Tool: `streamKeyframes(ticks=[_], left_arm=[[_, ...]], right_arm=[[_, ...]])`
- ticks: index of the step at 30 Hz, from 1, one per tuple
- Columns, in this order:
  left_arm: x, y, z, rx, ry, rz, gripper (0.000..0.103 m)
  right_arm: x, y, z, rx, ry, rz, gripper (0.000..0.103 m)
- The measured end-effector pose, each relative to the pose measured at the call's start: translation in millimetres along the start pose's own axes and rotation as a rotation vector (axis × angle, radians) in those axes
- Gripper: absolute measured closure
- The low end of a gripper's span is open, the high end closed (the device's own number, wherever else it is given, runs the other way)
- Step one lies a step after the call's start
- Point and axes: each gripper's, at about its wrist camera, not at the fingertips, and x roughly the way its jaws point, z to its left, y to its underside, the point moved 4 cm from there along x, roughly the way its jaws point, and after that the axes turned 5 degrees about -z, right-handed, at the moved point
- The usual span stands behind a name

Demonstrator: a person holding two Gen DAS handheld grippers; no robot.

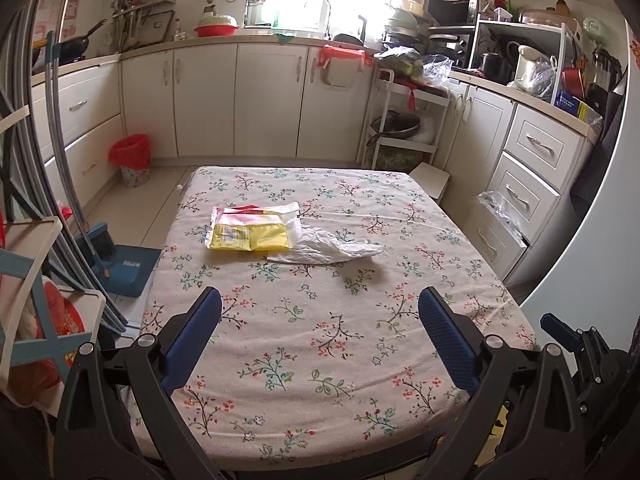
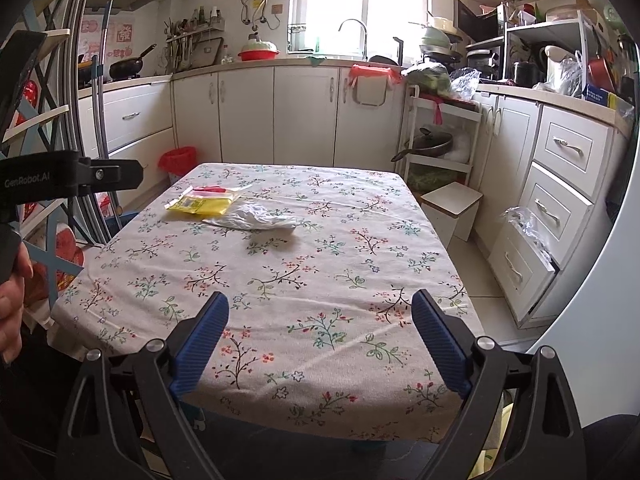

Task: Collect trash
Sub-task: 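Move both open grippers back to the table, then grasp the yellow snack bag with the left gripper while the right gripper grasps the white tissue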

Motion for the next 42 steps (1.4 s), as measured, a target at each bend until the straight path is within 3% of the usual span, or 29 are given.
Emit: streamKeyframes(ticks=[15, 22, 26, 30, 32, 38, 42], left_arm=[[28, 5, 11, 0.027, -0.067, 0.066, 0.008], [50, -14, 50, 0.045, -0.135, 0.109, 0.008], [58, -35, 79, -0.003, -0.171, 0.094, 0.008], [61, -39, 104, -0.131, -0.176, 0.091, 0.008], [63, -37, 104, -0.154, -0.163, 0.102, 0.008], [69, -42, 82, -0.095, -0.139, 0.080, 0.008], [103, -54, 67, -0.013, -0.112, 0.105, 0.008]], right_arm=[[25, 0, -3, 0.082, -0.067, 0.033, 0.014], [27, -4, 4, 0.062, -0.116, 0.044, 0.012], [33, -5, 7, 0.064, -0.131, 0.060, 0.012], [45, -9, 17, 0.051, -0.156, 0.080, 0.012], [51, -12, 24, 0.035, -0.170, 0.087, 0.012], [66, -18, 60, -0.063, -0.213, 0.111, 0.012], [70, -22, 79, -0.134, -0.227, 0.110, 0.012]])
